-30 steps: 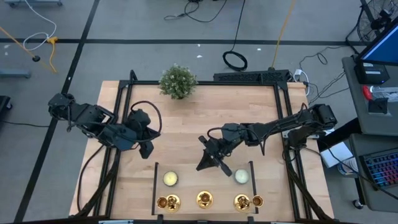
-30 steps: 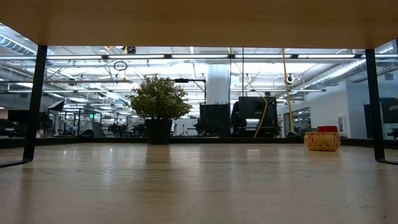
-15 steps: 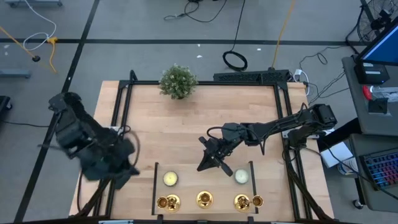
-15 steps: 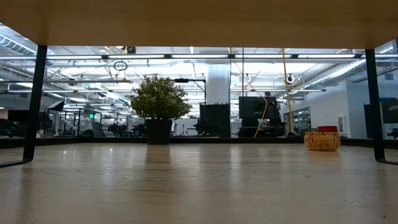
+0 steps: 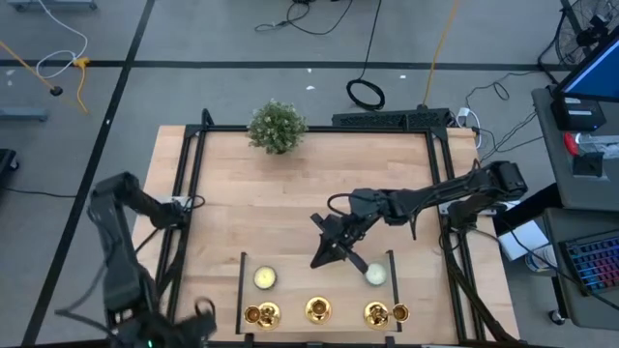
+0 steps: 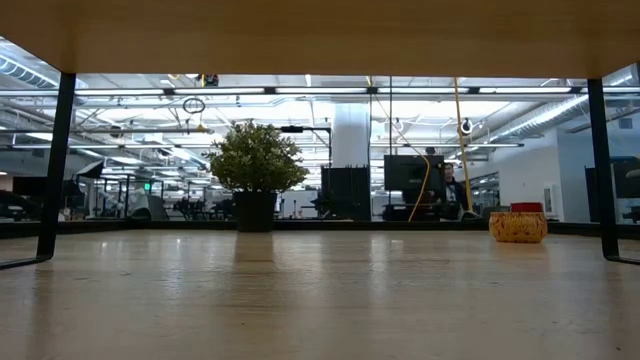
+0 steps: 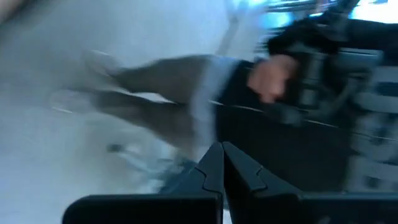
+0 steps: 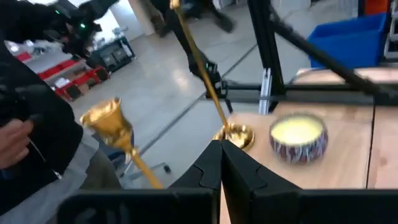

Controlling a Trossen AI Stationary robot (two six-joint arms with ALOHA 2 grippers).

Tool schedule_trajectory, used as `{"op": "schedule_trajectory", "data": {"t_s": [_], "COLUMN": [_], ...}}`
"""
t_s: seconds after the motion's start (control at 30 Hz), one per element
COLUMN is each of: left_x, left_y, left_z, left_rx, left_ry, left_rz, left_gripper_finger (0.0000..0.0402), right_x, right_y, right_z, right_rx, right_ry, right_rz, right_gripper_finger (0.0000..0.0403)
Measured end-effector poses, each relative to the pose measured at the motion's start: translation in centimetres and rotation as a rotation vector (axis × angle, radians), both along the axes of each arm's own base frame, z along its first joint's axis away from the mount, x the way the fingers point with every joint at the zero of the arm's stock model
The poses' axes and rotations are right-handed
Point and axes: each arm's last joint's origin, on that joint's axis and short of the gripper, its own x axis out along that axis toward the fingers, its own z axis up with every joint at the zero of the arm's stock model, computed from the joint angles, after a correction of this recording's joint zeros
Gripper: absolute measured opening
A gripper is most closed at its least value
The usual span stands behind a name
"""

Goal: Pick & Place candle stick holders
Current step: Put the gold candle holder on the shelf

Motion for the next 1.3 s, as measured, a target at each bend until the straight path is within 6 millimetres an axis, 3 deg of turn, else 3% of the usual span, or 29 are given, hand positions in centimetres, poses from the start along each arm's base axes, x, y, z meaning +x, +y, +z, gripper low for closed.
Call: {"op": "schedule_trajectory", "data": {"t_s": [0.13, 0.23, 0.37, 0.5, 0.73, 0.87, 0.97, 1.1, 1.2, 1.3], "left_x": [1.9, 2.7, 2.7, 2.5, 1.3, -1.0, -2.8, -5.0, -5.4, -5.7], "left_y": [-3.3, -4.4, -3.8, -3.0, -3.0, -1.3, 0.7, 4.4, 6.5, 9.3], "left_z": [-0.4, 1.1, 3.9, 5.3, 4.4, 1.9, 0.7, 1.5, 1.6, 1.5], "left_rx": [-0.136, -0.131, -0.070, 0.025, 0.051, 0.158, 0.359, 0.592, 0.671, 0.743], "left_ry": [-0.095, -0.198, -0.273, -0.293, -0.152, 0.260, 0.421, 0.361, 0.141, 0.064], "left_rz": [0.029, 0.071, 0.162, 0.221, 0.129, 0.098, 0.142, 0.332, 0.376, 0.454], "left_gripper_finger": [0.0001, 0.0001, 0.0000, 0.0000, 0.0000, 0.0000, 0.0000, 0.0000, 0.0000, 0.0000], "right_x": [-0.5, -1.2, -1.5, -1.7, -1.7, -1.5, -1.5, -1.3, -1.2, -1.1], "right_y": [0.0, -0.1, -0.1, -0.1, -0.1, -0.2, -0.6, -1.0, -1.3, -1.5], "right_z": [0.8, 1.4, 2.0, 2.4, 2.2, 2.1, 2.1, 2.1, 2.1, 2.1], "right_rx": [0.005, 0.017, 0.014, 0.001, 0.006, -0.006, -0.010, 0.008, 0.012, 0.002], "right_ry": [-0.028, -0.023, -0.061, -0.087, -0.062, -0.063, -0.071, -0.044, -0.040, -0.046], "right_rz": [0.032, 0.078, 0.100, 0.099, 0.091, 0.042, 0.031, -0.024, -0.063, -0.121], "right_gripper_finger": [0.0000, 0.0000, 0.0000, 0.0000, 0.0000, 0.0000, 0.0000, 0.0000, 0.0000, 0.0000]}}
